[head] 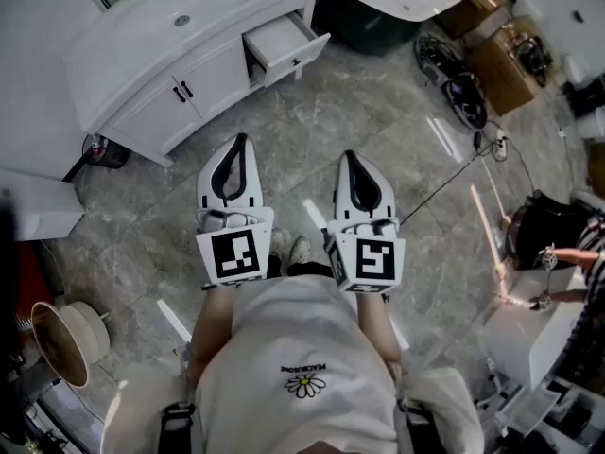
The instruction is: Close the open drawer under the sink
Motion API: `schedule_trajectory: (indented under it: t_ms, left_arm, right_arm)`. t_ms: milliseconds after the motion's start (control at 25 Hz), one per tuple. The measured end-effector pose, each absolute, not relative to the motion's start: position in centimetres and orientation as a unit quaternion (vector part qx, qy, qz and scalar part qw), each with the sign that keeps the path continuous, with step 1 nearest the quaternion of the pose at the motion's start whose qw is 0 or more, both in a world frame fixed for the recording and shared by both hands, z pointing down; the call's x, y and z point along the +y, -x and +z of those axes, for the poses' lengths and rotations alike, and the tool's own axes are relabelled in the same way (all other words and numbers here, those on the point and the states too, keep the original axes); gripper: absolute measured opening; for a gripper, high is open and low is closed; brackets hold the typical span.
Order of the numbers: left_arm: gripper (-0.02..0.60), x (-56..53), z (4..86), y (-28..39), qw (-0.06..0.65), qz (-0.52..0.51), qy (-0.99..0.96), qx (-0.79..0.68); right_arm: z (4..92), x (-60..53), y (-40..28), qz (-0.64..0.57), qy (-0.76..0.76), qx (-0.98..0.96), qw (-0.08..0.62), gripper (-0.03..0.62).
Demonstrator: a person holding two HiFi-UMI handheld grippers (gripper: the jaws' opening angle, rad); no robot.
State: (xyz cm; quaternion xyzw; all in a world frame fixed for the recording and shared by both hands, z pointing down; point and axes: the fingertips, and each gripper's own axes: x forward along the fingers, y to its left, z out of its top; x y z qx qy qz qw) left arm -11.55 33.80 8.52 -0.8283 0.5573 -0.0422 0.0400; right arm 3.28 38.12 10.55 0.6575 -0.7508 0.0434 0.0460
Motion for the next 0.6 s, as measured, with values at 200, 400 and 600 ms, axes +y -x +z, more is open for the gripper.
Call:
schedule_trajectory:
  t_ms: [200,400,600]
  left_arm:
    - [0.014,33.4,8.5,11.2,0.039,-0.04,0.829,0.557]
    - [0.015,33.2,8.5,10.5,0.047,-0.04,0.831,0.553]
    - [0.015,33.0,8.6,9.6,0.049,-0.044,0.831,0.553]
  right_arm:
    - [10.6,37.5,-3.6,0.041,-0.654,-0.754,0.048,0.028]
    - [10.9,37.3,-4.1,0.044,-0.653,-0.755,0.042,0.028]
    - [10.8,37.3,-4.7,0.053,-0.64,-0.766,0.025,0.028]
